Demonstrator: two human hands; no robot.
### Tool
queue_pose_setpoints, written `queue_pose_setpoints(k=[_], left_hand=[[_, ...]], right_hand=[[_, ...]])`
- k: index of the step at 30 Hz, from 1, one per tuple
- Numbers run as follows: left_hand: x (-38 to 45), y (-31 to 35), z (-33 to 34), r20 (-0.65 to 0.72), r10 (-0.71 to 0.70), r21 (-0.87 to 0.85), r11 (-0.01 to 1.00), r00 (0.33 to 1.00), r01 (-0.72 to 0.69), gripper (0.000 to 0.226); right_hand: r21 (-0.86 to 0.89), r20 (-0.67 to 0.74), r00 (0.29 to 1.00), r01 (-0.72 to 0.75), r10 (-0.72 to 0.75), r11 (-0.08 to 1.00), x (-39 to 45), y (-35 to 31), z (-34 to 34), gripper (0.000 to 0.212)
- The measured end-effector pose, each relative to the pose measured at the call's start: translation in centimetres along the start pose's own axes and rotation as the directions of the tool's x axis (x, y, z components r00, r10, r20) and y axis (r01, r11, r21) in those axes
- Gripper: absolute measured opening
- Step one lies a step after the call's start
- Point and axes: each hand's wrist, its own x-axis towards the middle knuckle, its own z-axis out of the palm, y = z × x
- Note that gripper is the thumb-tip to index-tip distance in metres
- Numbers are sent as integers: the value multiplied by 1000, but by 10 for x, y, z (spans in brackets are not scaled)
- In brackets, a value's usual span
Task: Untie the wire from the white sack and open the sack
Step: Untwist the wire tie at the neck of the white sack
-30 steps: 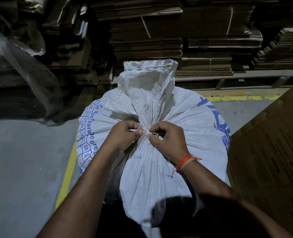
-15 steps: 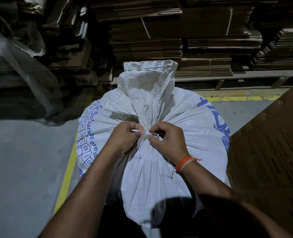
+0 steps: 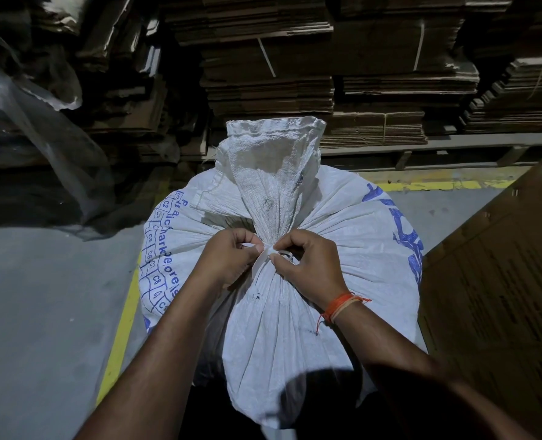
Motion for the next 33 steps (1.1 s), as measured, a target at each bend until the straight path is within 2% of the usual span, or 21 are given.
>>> queue_pose_setpoints(k=[20,25,33], left_hand=[[-5,8,2,34,-25,-16,1000,999,25,7],[-1,2,-2,36,-41,-88,995,999,44,6],[-4,5,1,39,-11,-72,997,999,14,11]], right_hand=[[-18,-2,1000,5,-5,1000,0,-2,-1,7],[-12,1,1000,2,-2,1000,0,-2,-1,7],[-9,-2,1000,-4,4,1000,-1,-4,-1,8]])
